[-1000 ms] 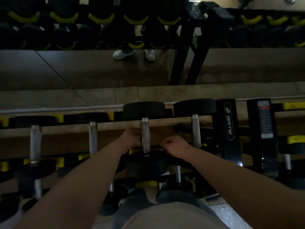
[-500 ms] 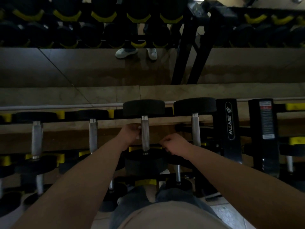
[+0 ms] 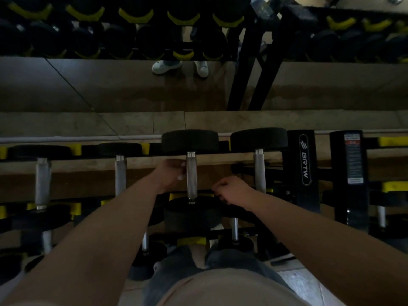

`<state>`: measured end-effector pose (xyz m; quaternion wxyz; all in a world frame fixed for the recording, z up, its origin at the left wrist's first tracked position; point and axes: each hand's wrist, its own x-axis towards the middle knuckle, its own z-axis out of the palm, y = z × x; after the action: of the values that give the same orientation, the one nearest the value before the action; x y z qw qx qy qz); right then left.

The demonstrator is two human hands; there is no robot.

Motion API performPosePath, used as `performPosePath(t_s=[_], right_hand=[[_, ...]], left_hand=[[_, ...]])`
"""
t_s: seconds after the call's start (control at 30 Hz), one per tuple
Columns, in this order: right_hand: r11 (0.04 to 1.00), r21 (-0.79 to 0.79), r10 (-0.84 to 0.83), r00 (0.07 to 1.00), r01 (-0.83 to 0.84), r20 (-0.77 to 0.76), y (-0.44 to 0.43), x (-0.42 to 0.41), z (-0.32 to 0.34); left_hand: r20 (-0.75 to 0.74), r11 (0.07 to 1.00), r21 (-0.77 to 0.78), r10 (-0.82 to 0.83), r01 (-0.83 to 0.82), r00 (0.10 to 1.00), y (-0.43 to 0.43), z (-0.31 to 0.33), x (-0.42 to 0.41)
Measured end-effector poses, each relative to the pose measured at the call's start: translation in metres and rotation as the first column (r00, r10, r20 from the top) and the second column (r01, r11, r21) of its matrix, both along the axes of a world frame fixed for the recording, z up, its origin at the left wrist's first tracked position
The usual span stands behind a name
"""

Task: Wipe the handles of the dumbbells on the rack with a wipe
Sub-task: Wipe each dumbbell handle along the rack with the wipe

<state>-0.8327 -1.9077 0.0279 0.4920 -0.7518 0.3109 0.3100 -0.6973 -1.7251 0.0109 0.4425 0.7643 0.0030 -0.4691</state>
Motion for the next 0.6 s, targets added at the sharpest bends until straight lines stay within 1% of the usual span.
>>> performPosePath(t_s=[0.03,0.07,0.1,0.13,0.23,0.27,0.37,0.43,0.53,0.6], right_hand=[[1.0,-0.005,0.006,1.0,-0.005,0.004,0.0,-0.001,0.0],[1.0,-0.009,0.008,1.0,-0.008,0.009,0.0,-0.001,-0.001],[1.0,-0.013,0.009,1.0,-0.009,0.012,0.001,-0.001,0.0],[1.0,-0.014,0.01,1.0,-0.01,0.012,0.001,0.0,0.0],[1.0,-0.02,0.02,0.999,-0.02,0.038,0.002,0.003,0.002],[0.999,-0.034,0.037,0.997,-0.035,0.065,0.003,0.004,0.004],[0.995,-0.091,0.059,0.978,-0.041,0.202,0.011,0.009,0.01],[0.996,-0.083,0.049,0.954,-0.026,0.295,0.022,0.014,0.013],[1.0,0.0,0.008,0.942,-0.008,0.334,0.04,0.024,0.013],[0.997,0.041,-0.073,0.94,0.063,0.332,0.051,0.03,0.011]], left_hand=[[-0.023,0.984,0.07,-0.162,0.164,0.986,0.007,-0.002,-0.004],[-0.052,0.939,0.13,-0.313,0.317,0.948,0.014,-0.003,-0.009],[-0.081,0.896,0.168,-0.403,0.411,0.912,0.019,-0.003,-0.011],[-0.099,0.886,0.168,-0.422,0.433,0.901,0.021,-0.004,-0.012],[-0.055,0.889,0.198,-0.411,0.413,0.91,0.022,0.005,-0.008],[-0.026,0.906,0.204,-0.374,0.371,0.927,0.024,0.007,-0.006],[-0.007,0.989,0.111,-0.093,0.093,0.996,0.035,0.019,-0.003],[-0.047,1.0,0.022,0.012,-0.011,0.999,0.04,0.027,-0.006],[-0.11,0.991,-0.104,0.072,-0.084,0.991,0.036,0.03,-0.015],[-0.073,0.989,-0.137,0.039,-0.049,0.997,0.031,0.029,-0.021]])
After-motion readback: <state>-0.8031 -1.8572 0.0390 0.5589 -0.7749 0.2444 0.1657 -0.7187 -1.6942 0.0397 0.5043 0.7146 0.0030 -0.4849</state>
